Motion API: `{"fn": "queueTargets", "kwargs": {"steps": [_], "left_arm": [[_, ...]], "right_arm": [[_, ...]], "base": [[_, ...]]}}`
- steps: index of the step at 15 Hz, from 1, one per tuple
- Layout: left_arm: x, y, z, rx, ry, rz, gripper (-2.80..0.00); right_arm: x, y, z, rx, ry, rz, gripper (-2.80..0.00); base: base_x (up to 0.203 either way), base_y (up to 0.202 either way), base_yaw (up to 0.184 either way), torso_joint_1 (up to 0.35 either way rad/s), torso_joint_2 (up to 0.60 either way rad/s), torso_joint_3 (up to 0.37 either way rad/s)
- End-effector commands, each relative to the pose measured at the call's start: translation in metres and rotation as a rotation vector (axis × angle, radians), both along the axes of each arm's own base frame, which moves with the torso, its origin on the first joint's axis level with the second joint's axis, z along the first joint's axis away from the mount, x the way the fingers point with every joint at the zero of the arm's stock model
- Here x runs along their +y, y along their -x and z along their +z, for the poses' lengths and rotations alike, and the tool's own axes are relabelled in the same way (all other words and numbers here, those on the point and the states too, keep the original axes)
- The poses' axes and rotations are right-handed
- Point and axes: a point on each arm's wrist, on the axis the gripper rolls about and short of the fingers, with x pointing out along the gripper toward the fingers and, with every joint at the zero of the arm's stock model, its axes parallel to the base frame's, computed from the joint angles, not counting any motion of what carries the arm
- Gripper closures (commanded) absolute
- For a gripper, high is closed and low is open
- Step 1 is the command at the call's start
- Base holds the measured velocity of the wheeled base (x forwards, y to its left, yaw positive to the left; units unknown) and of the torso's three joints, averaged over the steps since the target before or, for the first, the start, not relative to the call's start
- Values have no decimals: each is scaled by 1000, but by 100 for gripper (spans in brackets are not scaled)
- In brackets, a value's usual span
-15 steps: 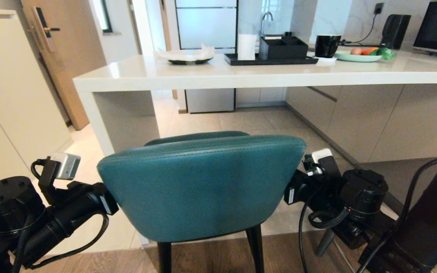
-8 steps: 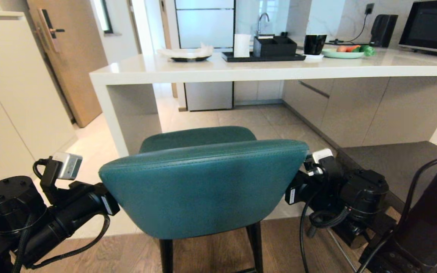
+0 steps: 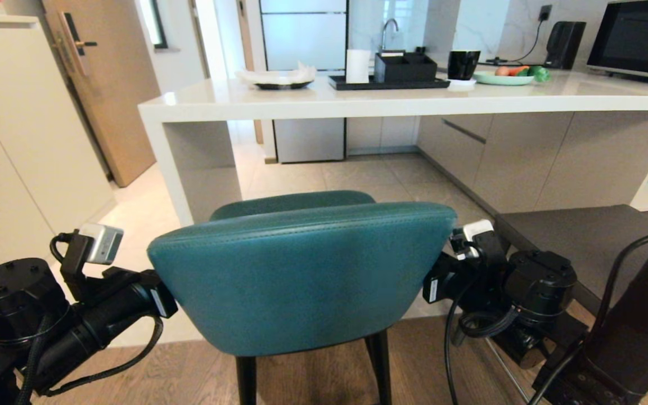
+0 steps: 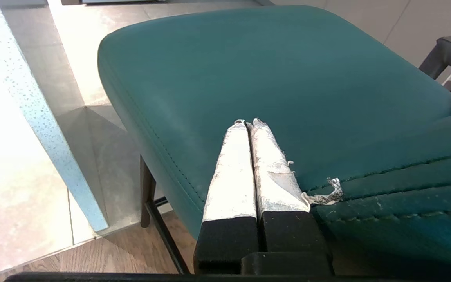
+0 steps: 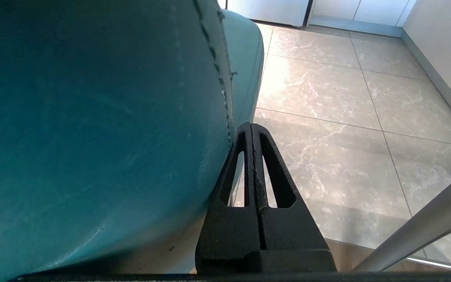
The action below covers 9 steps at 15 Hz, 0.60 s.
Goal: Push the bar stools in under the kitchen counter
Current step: Pull the blue chair out from under the dining table
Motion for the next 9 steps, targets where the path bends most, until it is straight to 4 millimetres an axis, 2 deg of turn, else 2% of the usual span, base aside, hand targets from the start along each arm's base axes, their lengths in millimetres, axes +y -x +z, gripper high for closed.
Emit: {"fn": "queueTargets", "kwargs": {"steps": [1, 5, 9], "left_arm": [[1, -1, 10, -54, 15, 3, 0], [3, -6, 16, -74, 19, 21, 0], [5, -14, 10, -50, 14, 35, 0]], "right_arm": [[7, 10, 12, -34, -16, 38, 0], [14, 35, 31, -45, -16, 85, 0], [15, 49, 35, -40, -14, 108, 0]], "base": [[0, 0, 0, 0, 0, 0], [0, 0, 0, 0, 0, 0], [0, 0, 0, 0, 0, 0]]}}
